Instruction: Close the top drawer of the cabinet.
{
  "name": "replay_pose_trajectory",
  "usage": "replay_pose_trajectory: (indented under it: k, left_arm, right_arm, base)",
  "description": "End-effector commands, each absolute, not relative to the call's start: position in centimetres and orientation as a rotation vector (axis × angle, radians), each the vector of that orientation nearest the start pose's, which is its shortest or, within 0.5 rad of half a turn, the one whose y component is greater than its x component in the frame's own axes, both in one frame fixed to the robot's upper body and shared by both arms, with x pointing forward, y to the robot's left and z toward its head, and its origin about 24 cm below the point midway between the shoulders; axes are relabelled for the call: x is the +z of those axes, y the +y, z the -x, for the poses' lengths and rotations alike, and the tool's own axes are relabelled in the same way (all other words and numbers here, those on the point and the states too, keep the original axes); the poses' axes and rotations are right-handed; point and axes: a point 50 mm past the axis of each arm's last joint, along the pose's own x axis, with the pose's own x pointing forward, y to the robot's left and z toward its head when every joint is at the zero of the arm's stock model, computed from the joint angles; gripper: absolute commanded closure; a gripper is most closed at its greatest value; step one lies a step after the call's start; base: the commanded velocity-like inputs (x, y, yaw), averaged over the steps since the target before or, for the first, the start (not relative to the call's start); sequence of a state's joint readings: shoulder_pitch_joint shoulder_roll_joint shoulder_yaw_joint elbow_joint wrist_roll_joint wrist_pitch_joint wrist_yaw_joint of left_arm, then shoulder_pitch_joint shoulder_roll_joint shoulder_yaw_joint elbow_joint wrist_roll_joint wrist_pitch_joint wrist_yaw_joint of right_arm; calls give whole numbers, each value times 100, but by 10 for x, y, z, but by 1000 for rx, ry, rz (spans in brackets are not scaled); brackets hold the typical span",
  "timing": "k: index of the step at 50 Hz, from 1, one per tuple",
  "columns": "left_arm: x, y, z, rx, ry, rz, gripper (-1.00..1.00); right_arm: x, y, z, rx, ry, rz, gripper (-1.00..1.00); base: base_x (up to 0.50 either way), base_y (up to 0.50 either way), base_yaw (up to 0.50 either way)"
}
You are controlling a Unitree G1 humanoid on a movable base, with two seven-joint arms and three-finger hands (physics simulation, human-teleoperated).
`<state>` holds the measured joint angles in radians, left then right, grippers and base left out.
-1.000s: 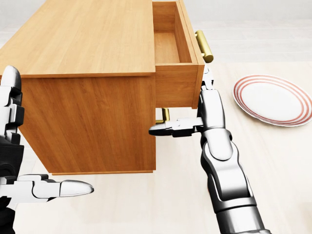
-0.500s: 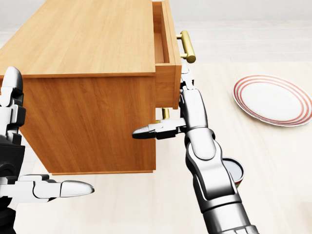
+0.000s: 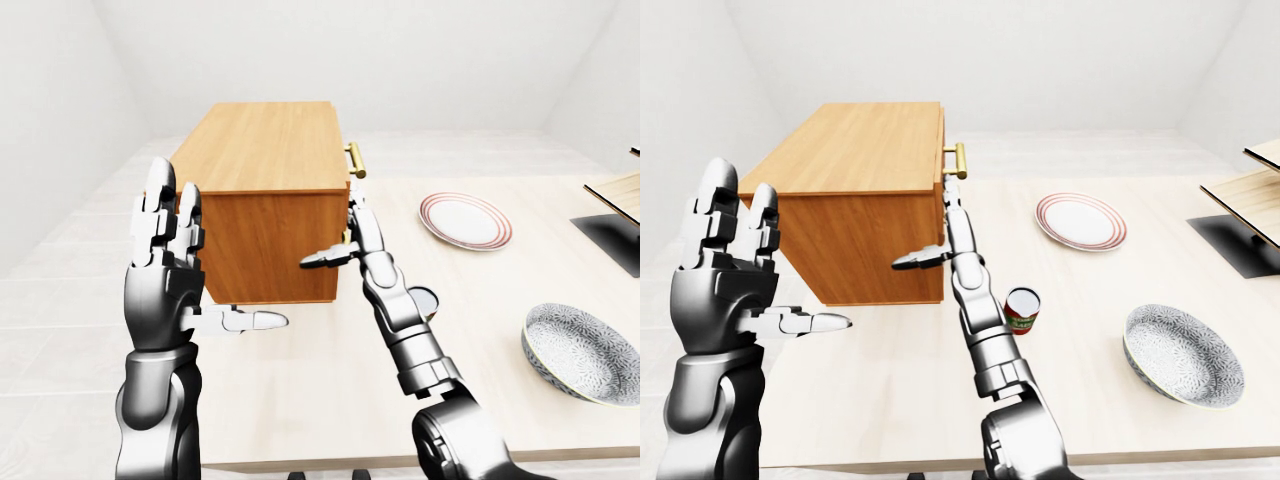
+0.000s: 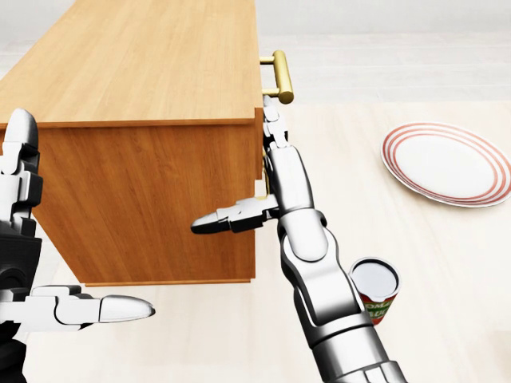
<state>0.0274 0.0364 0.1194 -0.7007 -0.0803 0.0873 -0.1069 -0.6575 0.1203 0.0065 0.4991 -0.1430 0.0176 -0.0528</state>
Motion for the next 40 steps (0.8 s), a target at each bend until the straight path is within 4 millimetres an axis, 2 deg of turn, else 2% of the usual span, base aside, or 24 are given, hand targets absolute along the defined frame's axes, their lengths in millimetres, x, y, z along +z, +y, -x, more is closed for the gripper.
replay_pose_trajectory:
  k: [1, 22, 40]
  left_arm:
    - [184, 170, -207, -28, -594, -31, -100]
    - [182, 169, -207, -32, -582, -35, -100]
    - [181, 168, -209, -33, -574, -42, -100]
  right_arm:
    - [97, -19, -345, 368, -68, 130, -100]
    - [98, 5, -336, 480, -68, 120, -100]
    - [101, 6, -338, 486, -75, 125, -100]
  base:
    - [0, 0, 1]
    - [0, 0, 0]
    - [0, 0, 0]
